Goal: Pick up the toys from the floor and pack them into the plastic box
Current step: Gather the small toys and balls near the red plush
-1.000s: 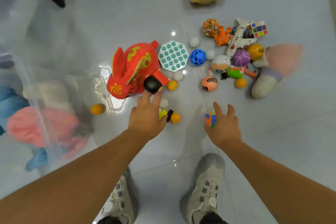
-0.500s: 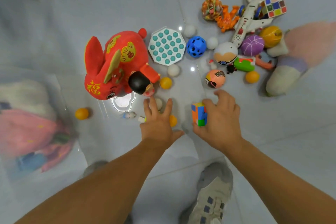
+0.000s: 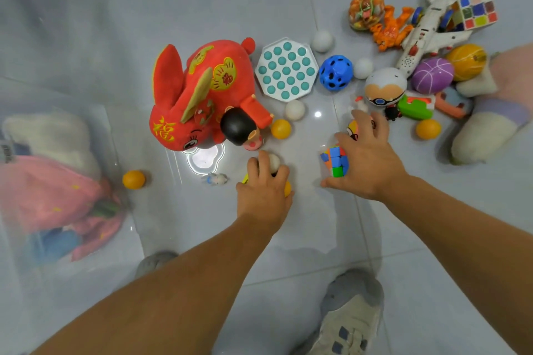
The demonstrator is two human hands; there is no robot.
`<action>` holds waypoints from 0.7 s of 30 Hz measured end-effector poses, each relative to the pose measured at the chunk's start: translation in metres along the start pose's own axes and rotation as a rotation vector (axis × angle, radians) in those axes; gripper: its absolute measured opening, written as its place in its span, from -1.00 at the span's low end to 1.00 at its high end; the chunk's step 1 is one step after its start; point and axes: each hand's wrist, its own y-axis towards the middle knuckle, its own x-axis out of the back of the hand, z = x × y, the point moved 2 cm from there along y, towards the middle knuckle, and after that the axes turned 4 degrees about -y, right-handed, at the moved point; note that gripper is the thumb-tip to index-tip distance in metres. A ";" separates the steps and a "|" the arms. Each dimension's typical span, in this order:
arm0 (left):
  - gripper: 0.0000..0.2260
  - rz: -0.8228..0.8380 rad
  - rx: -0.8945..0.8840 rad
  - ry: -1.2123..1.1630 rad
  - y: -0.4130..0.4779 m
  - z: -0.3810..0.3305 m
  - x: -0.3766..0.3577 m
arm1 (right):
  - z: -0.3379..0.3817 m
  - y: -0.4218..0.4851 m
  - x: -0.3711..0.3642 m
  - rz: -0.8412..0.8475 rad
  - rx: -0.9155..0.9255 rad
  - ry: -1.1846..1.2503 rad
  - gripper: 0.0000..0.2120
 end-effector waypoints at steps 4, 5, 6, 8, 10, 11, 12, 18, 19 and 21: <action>-0.62 -0.008 -0.036 -0.064 -0.004 0.006 0.008 | 0.006 -0.003 0.004 -0.027 -0.066 -0.024 -0.38; -0.63 -0.005 -0.053 -0.080 -0.007 0.007 0.011 | 0.010 -0.008 0.005 -0.025 -0.060 -0.013 -0.38; -0.64 -0.001 -0.067 -0.101 -0.012 0.008 0.015 | 0.013 -0.015 0.006 -0.026 -0.048 0.002 -0.36; -0.67 0.001 -0.070 -0.152 -0.021 0.011 0.031 | 0.023 -0.034 0.012 -0.035 -0.026 0.030 -0.36; -0.69 0.006 -0.066 -0.211 -0.035 0.017 0.053 | 0.040 -0.056 0.029 -0.035 -0.003 0.028 -0.40; -0.69 0.010 -0.070 -0.239 -0.044 0.022 0.066 | 0.050 -0.068 0.040 -0.038 0.008 0.029 -0.41; -0.69 0.011 -0.076 -0.270 -0.054 0.027 0.082 | 0.061 -0.078 0.056 -0.040 0.016 0.032 -0.42; -0.76 -0.085 0.063 -0.519 -0.149 0.103 0.211 | 0.177 -0.125 0.175 -0.048 0.204 0.100 -0.41; -0.76 -0.114 0.111 -0.575 -0.164 0.121 0.230 | 0.201 -0.129 0.192 -0.039 0.257 0.112 -0.38; -0.74 -0.179 0.229 -0.667 -0.195 0.170 0.263 | 0.257 -0.134 0.222 -0.008 0.380 0.117 -0.33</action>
